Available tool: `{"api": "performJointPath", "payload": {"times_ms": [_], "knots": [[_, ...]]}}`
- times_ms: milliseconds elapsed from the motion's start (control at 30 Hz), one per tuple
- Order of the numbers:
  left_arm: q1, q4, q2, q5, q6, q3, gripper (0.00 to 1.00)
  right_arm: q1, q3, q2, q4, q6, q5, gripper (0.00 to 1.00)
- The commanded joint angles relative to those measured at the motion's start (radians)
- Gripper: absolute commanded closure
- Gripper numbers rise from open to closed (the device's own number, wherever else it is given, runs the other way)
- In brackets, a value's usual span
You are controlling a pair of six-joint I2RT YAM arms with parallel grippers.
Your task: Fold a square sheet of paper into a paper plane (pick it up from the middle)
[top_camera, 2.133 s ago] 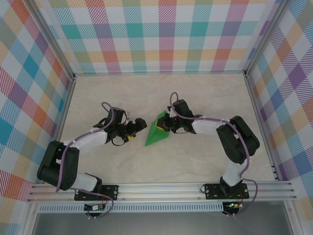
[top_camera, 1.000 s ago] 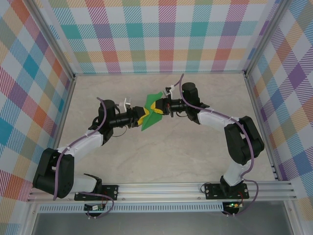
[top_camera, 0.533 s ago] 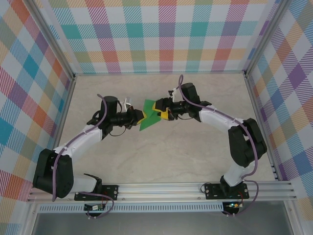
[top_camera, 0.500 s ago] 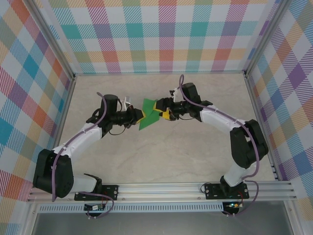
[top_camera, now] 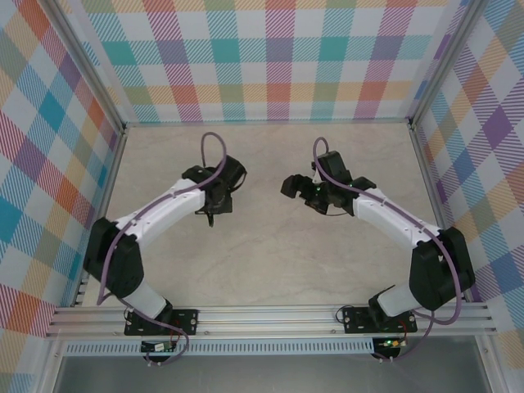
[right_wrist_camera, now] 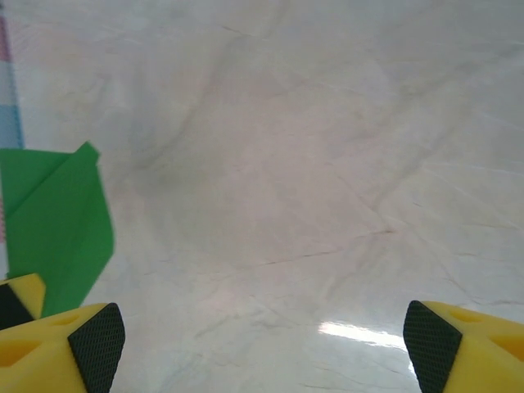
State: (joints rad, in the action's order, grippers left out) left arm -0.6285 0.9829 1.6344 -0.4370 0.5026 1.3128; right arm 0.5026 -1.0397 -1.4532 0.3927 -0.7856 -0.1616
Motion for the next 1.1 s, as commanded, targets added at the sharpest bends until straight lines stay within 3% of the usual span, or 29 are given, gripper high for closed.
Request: {"api": "performJointPath", "payload": {"times_ms": [0,100,200,367,533,667,767,967,1067], "knots": [[-0.059,0.170,0.101,-0.245,0.050,0.058,0.93,-0.006,0.019,0.048,0.051,-0.022,0.108,0.09],[-0.105,0.155,0.198,-0.212,0.076,0.099,0.90,-0.007,0.033,0.062,0.064,-0.032,0.136,0.09],[-0.129,0.083,0.265,-0.095,0.075,0.123,0.84,-0.007,0.045,0.068,0.070,-0.038,0.149,0.09],[-0.127,-0.088,0.279,0.207,0.037,0.135,0.57,-0.007,0.061,0.074,0.073,-0.040,0.154,0.09],[-0.068,-0.221,0.168,0.440,0.026,0.110,0.30,-0.004,0.078,0.067,0.034,-0.020,0.124,0.11],[0.044,-0.297,0.054,0.571,0.048,0.024,0.19,0.040,0.076,0.028,-0.043,-0.007,0.074,0.17],[0.149,-0.348,-0.030,0.607,0.075,-0.072,0.13,0.124,0.038,-0.045,-0.090,0.004,0.046,0.28],[0.325,-0.374,-0.172,0.554,0.111,-0.250,0.04,0.331,-0.123,-0.243,-0.141,0.029,0.013,0.50],[0.399,-0.393,-0.222,0.566,0.141,-0.328,0.04,0.403,-0.215,-0.338,-0.132,0.036,0.017,0.54]]}}
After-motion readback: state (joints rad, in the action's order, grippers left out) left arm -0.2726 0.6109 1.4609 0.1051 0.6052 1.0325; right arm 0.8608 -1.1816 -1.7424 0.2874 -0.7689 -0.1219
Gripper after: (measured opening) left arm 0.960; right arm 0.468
